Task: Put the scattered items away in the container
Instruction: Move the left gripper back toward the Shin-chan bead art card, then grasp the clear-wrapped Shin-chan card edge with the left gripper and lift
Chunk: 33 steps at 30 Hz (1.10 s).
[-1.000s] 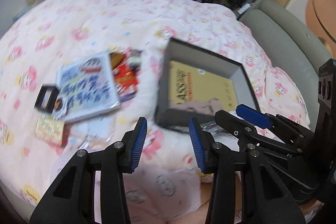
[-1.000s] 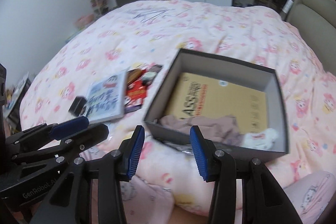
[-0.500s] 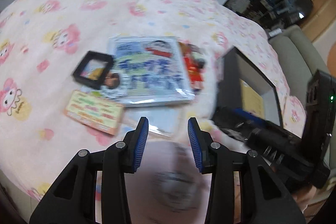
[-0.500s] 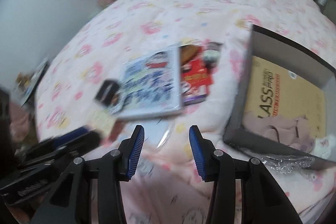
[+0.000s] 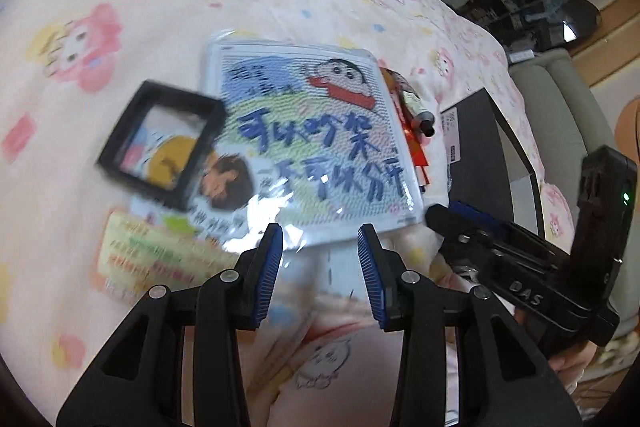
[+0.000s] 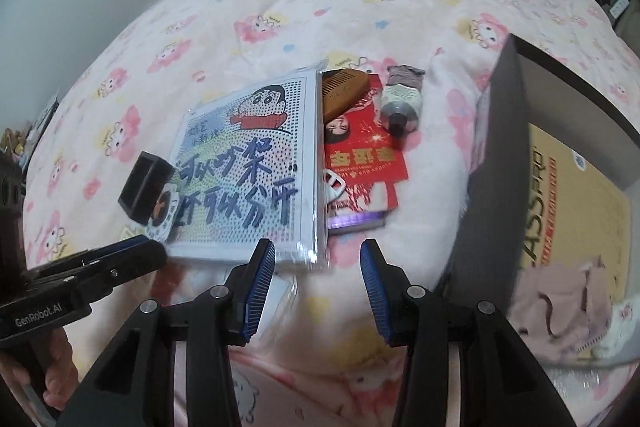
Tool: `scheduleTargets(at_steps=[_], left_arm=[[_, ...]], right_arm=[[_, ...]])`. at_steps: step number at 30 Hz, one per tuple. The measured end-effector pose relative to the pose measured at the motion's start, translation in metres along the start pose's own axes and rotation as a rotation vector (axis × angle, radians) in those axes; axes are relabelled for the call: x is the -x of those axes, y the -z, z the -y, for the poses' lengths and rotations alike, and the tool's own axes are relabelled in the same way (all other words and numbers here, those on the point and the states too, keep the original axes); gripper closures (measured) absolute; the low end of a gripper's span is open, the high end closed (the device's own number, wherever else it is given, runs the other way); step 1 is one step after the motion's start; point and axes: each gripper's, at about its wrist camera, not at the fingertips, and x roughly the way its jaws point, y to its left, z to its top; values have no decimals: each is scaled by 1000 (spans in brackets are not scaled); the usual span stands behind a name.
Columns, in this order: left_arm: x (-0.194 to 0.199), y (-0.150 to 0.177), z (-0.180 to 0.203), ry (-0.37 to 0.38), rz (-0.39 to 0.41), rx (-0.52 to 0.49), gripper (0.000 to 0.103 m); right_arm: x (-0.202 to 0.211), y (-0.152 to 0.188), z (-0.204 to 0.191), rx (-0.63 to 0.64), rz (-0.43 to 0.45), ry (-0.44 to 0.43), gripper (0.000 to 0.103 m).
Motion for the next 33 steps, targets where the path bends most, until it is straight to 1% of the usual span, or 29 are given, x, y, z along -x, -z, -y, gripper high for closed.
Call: scheduleTargets(at_steps=[2,3,4,8,9,11,12,13,14,15,16,17,18,19,20,21,22,25,27,29,30,32,33], left_arm=[[-10,-6,2,24,-24,-20,65],[-15,-8,3,14,-35,-27,65],[-20,-11,2,-14,-47,-31,65],[-23,-17,2,-140,-51,-33,63],[-21,-17,3,-193,-49,-42,60],[-17,-13,2,-317,-34,-71,56],[-17,-11,-1,-344,-29,-71,53],[-17,-9,-6,-346,-28,-56,49],[-17,-8,-13,-329,-29,-35,47],[-17,-8,-21,-298,-24,4,44],[-15,-8,-30,-268,-11,43,44],[-13,-8,-35,-250,2,63,45],[-12,-9,-39,-232,20,77,49],[-11,-9,-43,-213,32,92,49],[-11,-9,-46,-181,34,114,51],[-11,-9,-48,-156,29,131,55],[-10,-8,-47,-154,28,134,54],[-2,-3,-41,-162,25,126,54],[7,4,-37,-157,14,127,55],[13,15,-31,-171,-32,112,54],[14,21,-27,-182,-54,90,50],[13,29,-20,-206,-51,42,49],[10,30,-22,-209,-57,43,49]], right_arm=[[-10,-6,1,-5,-13,-8,63],[-14,-9,2,-9,-20,-13,63],[-18,-12,3,-11,-25,-18,63],[-30,-20,3,-5,-35,-29,62],[-32,-22,3,-2,-39,-32,62],[-35,-24,4,5,-43,-41,57],[-36,-25,4,11,-48,-45,55],[-39,-26,4,18,-54,-50,51],[-41,-28,3,26,-62,-60,46],[-44,-29,3,32,-69,-69,44],[-46,-30,1,43,-71,-71,41],[-48,-31,-1,58,-67,-68,40],[-48,-31,-4,70,-63,-67,40],[-49,-32,-7,78,-63,-81,41],[-50,-32,-9,81,-67,-101,44],[-50,-31,-13,85,-73,-116,48],[-48,-30,-15,94,-70,-112,53],[-38,-24,-17,101,-68,-104,55],[-30,-18,-14,78,-90,-125,55],[-19,-5,-13,79,-127,-160,55],[-17,1,-12,84,-144,-170,55],[-14,13,-11,87,-179,-195,55],[-13,16,-10,86,-184,-199,55]])
